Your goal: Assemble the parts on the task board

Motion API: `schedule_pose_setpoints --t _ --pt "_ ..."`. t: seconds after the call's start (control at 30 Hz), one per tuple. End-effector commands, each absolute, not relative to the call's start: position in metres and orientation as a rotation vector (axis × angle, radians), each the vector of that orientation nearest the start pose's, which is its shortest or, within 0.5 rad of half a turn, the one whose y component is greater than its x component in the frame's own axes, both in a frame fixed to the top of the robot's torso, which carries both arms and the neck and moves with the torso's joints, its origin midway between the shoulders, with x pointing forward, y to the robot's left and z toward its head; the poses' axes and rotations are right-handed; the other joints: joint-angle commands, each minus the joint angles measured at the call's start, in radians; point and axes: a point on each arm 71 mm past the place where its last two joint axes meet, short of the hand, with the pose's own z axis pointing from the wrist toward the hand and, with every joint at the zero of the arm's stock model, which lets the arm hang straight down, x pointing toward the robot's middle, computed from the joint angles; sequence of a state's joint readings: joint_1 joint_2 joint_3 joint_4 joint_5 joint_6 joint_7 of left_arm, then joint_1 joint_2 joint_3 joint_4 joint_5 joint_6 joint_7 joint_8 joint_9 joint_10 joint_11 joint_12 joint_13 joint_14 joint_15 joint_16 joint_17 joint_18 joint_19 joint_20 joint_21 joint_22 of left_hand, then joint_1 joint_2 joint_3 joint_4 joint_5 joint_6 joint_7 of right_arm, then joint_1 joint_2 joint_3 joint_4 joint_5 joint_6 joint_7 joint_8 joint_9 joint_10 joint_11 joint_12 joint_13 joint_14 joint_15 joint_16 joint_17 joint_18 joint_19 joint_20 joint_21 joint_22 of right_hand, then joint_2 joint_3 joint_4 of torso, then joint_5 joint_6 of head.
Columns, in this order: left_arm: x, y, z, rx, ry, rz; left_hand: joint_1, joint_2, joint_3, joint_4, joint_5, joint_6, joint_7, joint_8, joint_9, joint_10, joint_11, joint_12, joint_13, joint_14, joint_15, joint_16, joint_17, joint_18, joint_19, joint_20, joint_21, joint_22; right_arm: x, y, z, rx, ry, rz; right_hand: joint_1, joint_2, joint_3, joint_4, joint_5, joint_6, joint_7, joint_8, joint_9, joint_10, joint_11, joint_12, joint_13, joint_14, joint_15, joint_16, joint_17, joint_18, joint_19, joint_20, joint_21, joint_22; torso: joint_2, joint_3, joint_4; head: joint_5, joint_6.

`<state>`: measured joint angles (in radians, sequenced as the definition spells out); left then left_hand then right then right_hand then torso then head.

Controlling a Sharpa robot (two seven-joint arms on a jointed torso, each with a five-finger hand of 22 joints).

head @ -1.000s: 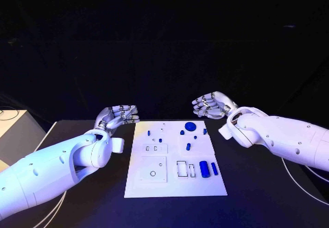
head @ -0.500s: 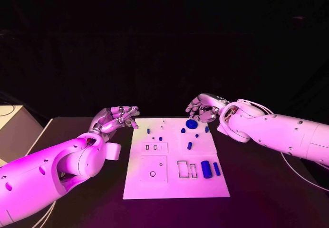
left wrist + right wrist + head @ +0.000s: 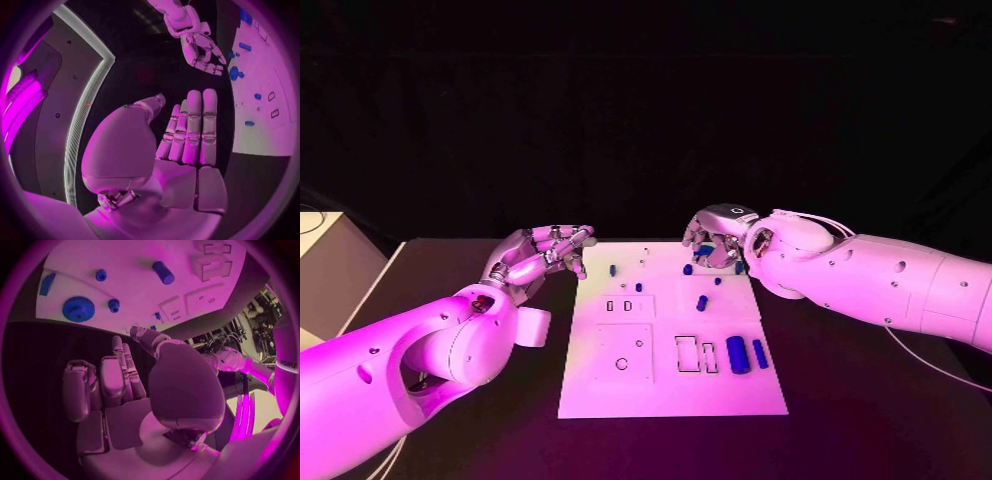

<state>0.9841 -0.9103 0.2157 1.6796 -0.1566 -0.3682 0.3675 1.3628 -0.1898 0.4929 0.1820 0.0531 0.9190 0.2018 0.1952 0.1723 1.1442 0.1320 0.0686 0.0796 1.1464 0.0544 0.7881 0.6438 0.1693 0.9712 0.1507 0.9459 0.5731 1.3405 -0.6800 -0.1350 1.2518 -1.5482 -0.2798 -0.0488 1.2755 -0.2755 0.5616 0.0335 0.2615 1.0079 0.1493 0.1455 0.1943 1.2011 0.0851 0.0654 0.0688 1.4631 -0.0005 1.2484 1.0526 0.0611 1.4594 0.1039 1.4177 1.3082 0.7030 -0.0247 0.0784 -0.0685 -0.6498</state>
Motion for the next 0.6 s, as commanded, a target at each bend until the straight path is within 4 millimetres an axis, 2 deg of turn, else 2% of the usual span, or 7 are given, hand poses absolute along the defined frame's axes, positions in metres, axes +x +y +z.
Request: schedule_pose_setpoints --t 0.03,0.4,0.47,0.6 --pt "0.4551 0.2014 -0.1657 -1.049 1.364 -1.645 -0.013 0.001 0.007 0.000 0.001 0.002 0.000 -0.001 0.001 0.005 -0.001 -0.001 0.001 -0.007 0.002 0.006 0.001 0.013 -0.009 0.001 0.006 0.001 0.5467 -0.1931 -0.1648 -0.394 1.625 0.376 0.009 -0.004 -0.006 0.001 -0.002 -0.006 0.003 0.005 0.002 -0.008 0.002 -0.003 0.001 0.033 0.001 0.003 -0.006 -0.012 0.012 -0.002 0.003 0.031 0.009 0.0004 0.0044 -0.002 -0.001" --pt "0.4533 0.2005 -0.1632 -1.044 1.366 -1.658 -0.015 0.001 0.008 0.000 0.001 0.003 0.000 -0.001 0.002 0.005 0.000 -0.001 0.001 -0.008 0.002 0.010 0.003 0.013 -0.012 0.001 0.013 0.005 0.5511 -0.1910 -0.1688 -0.388 1.621 0.308 0.008 -0.005 -0.009 0.006 -0.003 -0.001 0.002 0.009 0.008 -0.003 0.001 -0.002 0.003 0.033 0.001 0.014 -0.004 -0.014 0.016 -0.002 0.010 0.042 0.019 0.0012 0.0114 -0.011 0.001" --pt "0.4528 0.2006 -0.1627 -1.044 1.367 -1.661 -0.015 0.002 0.008 0.000 0.001 0.003 0.000 -0.001 0.002 0.005 0.000 -0.001 0.001 -0.008 0.002 0.010 0.003 0.013 -0.013 0.001 0.013 0.006 0.5518 -0.1906 -0.1703 -0.388 1.625 0.300 0.009 -0.006 -0.010 0.007 -0.003 -0.001 0.002 0.010 0.009 -0.007 0.002 -0.004 0.002 0.032 0.001 0.016 -0.003 -0.014 0.016 -0.002 0.011 0.042 0.023 0.0023 0.0108 -0.011 0.003" --pt "0.4518 0.2008 -0.1615 -1.044 1.366 -1.665 -0.015 0.002 0.009 0.000 0.001 0.003 0.000 0.000 0.002 0.005 -0.001 -0.001 0.001 -0.009 0.002 0.011 0.003 0.013 -0.013 0.001 0.015 0.007 0.5531 -0.1906 -0.1735 -0.387 1.632 0.289 0.011 -0.005 -0.013 0.009 -0.003 0.000 0.003 0.011 0.012 -0.023 0.004 -0.006 0.000 0.030 0.003 0.022 -0.004 -0.013 0.015 -0.001 0.009 0.040 0.029 0.0018 0.0130 -0.013 0.004"
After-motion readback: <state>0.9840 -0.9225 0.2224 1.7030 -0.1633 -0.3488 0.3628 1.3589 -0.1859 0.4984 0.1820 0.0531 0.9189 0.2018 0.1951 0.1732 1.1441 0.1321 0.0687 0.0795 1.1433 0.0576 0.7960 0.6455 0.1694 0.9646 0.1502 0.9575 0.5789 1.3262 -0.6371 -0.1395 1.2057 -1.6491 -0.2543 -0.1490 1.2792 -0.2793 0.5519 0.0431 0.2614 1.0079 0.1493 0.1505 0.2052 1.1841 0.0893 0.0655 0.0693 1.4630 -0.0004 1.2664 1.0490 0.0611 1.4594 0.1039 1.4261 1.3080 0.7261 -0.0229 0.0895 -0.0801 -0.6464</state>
